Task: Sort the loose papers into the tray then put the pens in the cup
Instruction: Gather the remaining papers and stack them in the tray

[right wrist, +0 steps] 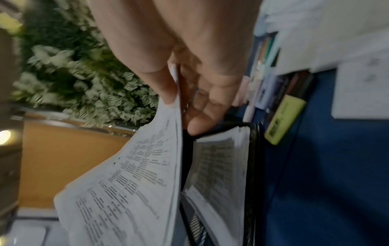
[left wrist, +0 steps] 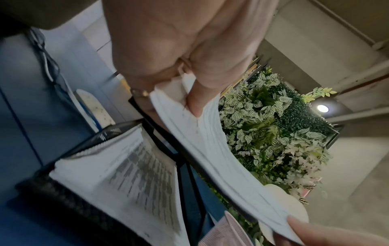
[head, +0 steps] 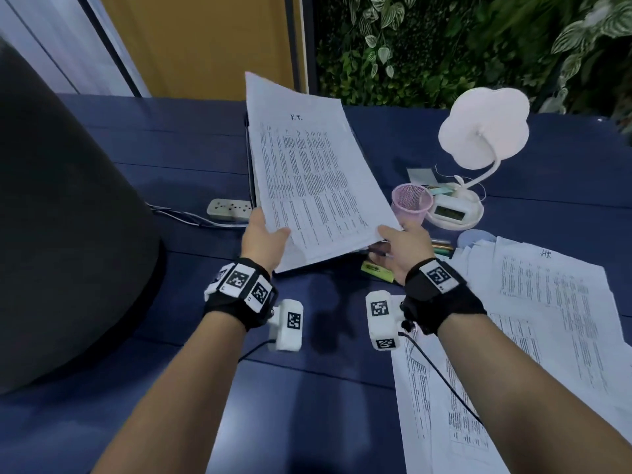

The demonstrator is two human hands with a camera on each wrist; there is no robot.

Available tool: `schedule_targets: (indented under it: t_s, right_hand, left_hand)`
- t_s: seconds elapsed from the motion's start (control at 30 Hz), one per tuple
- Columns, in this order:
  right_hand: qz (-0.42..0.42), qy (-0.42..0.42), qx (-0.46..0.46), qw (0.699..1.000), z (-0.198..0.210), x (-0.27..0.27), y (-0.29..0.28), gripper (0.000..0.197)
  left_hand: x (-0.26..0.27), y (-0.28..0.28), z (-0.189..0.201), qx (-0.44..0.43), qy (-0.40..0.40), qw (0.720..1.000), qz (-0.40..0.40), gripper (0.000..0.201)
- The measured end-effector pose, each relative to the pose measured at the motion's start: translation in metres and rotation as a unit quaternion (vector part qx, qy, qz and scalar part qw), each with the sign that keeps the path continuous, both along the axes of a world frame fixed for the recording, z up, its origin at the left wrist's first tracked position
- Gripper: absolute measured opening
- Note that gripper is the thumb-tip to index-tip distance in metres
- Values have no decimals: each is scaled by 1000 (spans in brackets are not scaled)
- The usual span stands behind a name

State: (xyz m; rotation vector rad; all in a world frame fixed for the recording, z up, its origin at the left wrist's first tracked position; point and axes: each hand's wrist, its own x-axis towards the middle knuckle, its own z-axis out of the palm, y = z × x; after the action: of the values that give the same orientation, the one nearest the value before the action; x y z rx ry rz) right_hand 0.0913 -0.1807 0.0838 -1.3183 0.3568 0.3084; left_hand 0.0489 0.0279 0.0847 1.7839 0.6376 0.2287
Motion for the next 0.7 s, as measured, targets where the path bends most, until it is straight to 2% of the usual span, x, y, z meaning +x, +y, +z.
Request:
schedule_targets:
  t_s: [0.1, 0.2, 0.3, 0.37, 0.43, 0.6, 0.63, 0.7]
  right_hand:
    - [26, -47, -114, 992, 3, 18, 11, 15]
    - [18, -63, -151, 986, 8, 38, 24, 17]
    - [10, -56, -154, 986, 8, 54, 35, 22]
    - [18, -54, -168, 984, 6, 58, 39, 27]
    - [20, -68, -195, 978, 2, 60, 40, 32]
    - [33, -103, -240, 965, -5, 65, 37, 32]
    - [35, -114, -269, 956, -7, 68, 35, 32]
    - [45, -139, -340, 929, -6, 71, 33, 30]
  left_hand:
    - [15, 13, 10, 30, 2, 1000, -6, 46]
    - [33, 22, 21, 94, 4, 996, -2, 38]
    - [46, 25, 28, 147, -7, 989, 0, 62]
    - [52, 25, 29, 212, 6, 977, -36, 74]
    - [55, 23, 27, 305, 29, 949, -77, 69]
    - [53, 15, 10, 479, 46, 866, -133, 28]
    - [52, 12, 8, 511, 56, 846, -139, 27]
    - [50, 9, 5, 540, 89, 821, -163, 40]
